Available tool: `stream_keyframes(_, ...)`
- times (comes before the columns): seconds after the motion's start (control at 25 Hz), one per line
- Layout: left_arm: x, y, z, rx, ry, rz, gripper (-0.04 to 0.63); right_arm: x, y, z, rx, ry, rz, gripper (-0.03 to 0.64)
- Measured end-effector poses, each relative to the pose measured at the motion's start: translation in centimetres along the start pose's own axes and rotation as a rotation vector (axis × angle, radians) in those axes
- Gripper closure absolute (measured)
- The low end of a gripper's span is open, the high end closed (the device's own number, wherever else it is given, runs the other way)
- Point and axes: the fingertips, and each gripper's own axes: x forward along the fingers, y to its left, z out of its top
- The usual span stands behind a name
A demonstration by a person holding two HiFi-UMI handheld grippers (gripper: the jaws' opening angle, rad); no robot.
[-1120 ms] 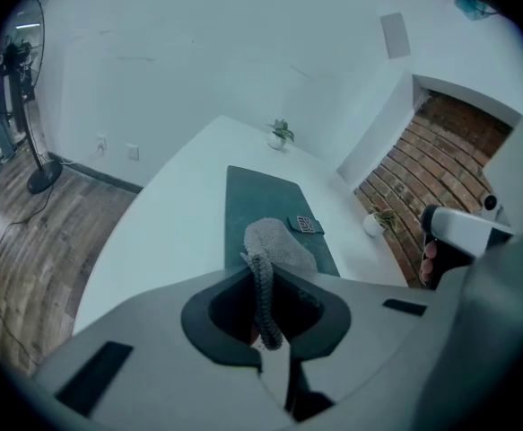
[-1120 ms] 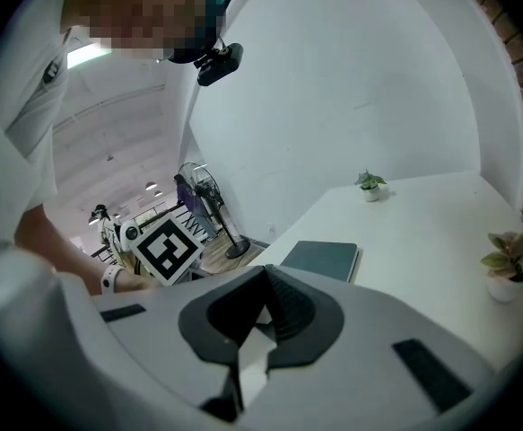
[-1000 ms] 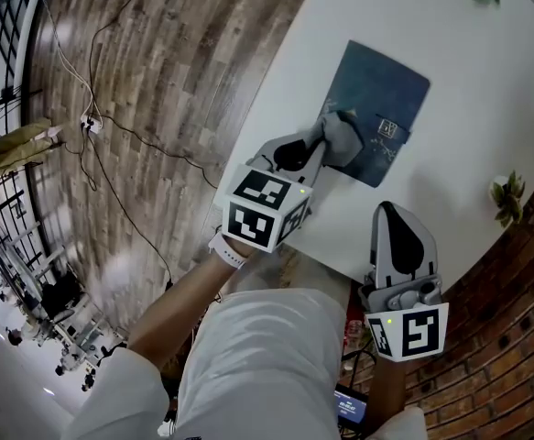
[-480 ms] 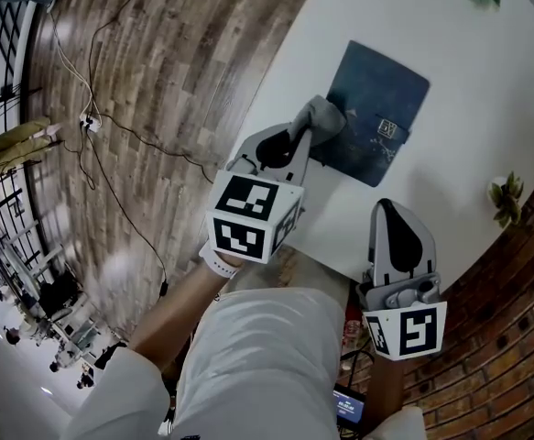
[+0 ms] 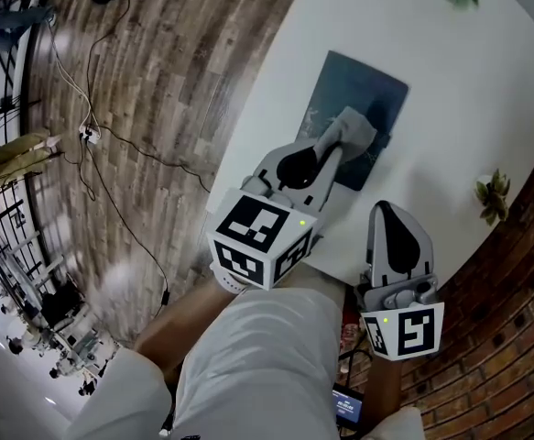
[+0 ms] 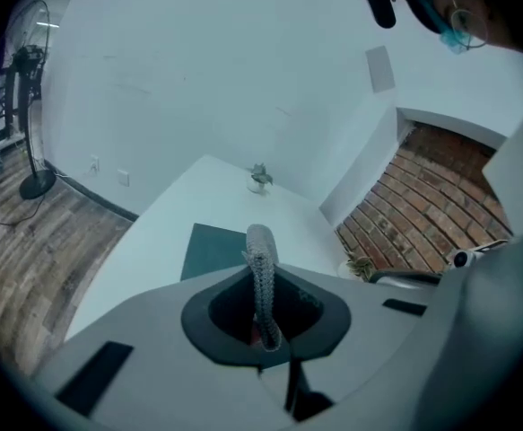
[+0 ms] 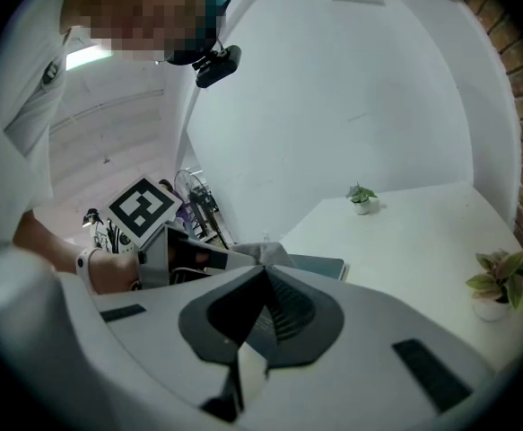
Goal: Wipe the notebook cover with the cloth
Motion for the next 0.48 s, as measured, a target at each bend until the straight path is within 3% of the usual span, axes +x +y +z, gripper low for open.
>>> stream_keyframes(0.2,3.2,-1.6,-0.7,0.002,0.027,-0.053,0.566,-0.4,-1.4,0.0,0.017,-0.006,-0.02,0.612)
stream_keyframes(0.48,6.9,-1.0,-2.9,0.008,0.114,-0.04,0.566,-1.1,-2.8,-0.1,0.039,-0.012,-0.04,0.612)
